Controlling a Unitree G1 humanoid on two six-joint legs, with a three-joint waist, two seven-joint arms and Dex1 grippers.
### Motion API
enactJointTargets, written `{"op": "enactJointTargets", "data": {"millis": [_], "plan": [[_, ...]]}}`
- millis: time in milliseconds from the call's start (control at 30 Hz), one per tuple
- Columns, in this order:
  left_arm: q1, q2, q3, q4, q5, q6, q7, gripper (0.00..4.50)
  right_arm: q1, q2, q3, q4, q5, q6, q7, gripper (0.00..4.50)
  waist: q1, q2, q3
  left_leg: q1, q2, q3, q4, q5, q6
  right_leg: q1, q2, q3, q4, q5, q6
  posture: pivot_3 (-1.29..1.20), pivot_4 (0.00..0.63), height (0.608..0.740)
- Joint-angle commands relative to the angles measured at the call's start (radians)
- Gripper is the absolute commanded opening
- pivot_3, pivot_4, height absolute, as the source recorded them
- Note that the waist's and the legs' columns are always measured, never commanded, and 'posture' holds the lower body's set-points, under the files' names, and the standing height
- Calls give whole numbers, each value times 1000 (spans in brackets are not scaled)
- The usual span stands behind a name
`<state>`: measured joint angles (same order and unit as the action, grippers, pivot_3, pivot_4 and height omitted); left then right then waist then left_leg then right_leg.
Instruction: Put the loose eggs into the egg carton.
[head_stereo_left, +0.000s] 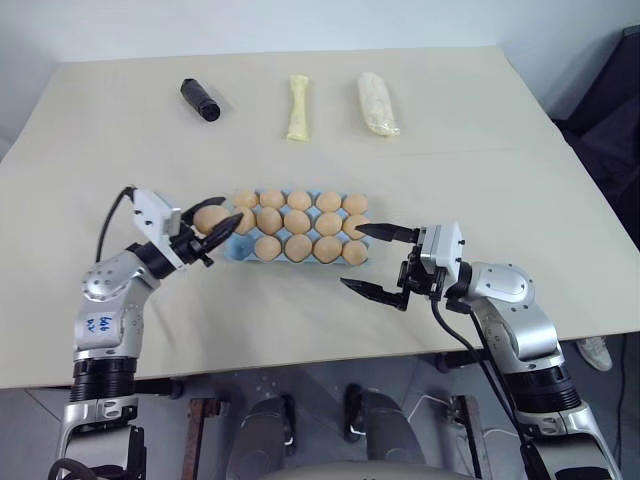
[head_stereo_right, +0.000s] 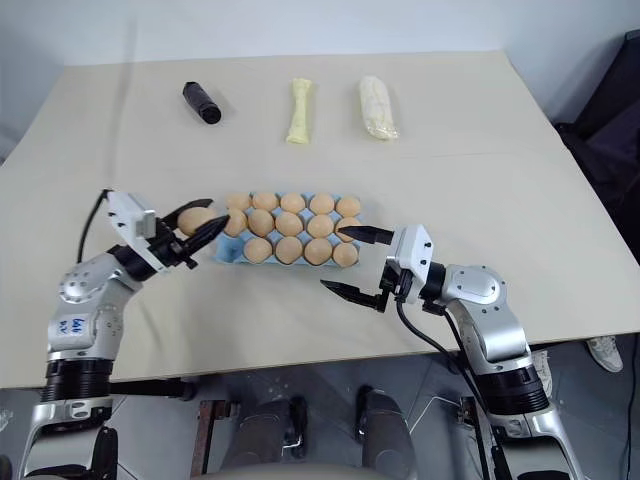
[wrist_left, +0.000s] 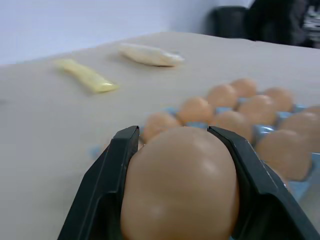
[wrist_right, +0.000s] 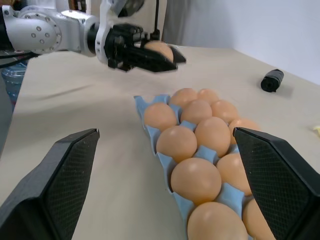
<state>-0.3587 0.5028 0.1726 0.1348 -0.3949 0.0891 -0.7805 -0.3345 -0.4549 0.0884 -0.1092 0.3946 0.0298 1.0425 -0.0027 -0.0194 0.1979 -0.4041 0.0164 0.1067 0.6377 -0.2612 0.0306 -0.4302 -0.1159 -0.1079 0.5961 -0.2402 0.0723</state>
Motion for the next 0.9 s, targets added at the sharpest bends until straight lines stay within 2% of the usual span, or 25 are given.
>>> {"op": "enactJointTargets", "data": {"millis": [33, 300, 333, 467, 567, 667, 900], "plan": [[-1, 0, -17, 9, 17, -16, -18, 1881, -14, 10, -4, -8, 3, -15, -6, 4500, -1, 0, 0, 0, 0, 1, 0, 0, 0, 0, 0, 0, 1, 0, 0, 0, 150, 740], [23, 31, 28, -7, 9, -35, -20, 4432, 10, 9, -11, -28, 2, -17, -16, 4500, 1, 0, 0, -1, 2, 1, 10, -3, 1, 1, 0, 0, 3, 0, 0, 0, 150, 740], [29, 38, 34, -13, 4, -31, -21, 4477, 13, 8, -13, -30, 4, -17, -16, 4500, 1, 0, 0, -1, 2, 1, 10, -3, 2, 1, -1, 0, 2, 0, 0, 0, 150, 740], [155, 192, 98, -18, 6, -31, -136, 4477, 28, -22, -43, -12, 0, -15, -15, 4500, -8, 0, 0, 0, 4, 3, 9, -3, 0, 0, 0, 0, 1, 0, -2, 0, 150, 740], [224, 248, 118, -23, -5, -27, -178, 4477, 32, -33, -57, 5, -2, -12, -22, 4500, -6, 1, 0, 0, 6, 4, 8, -5, -1, -3, 0, -1, 3, -1, -4, 0, 150, 740], [288, 280, 160, -28, -18, -34, -207, 4477, 26, -57, -75, 61, -17, -30, -12, 4500, 0, 1, 1, -1, 7, 4, 8, -6, -2, -3, 0, -1, 2, -1, -5, 0, 150, 740], [332, 255, 206, -80, 1, -32, -133, 4477, 2, -86, -108, 141, -12, -52, 2, 4500, 1, 1, 1, -2, 8, 5, 8, -7, -1, -2, 0, -2, -3, -1, -5, 0, 150, 740]]}}
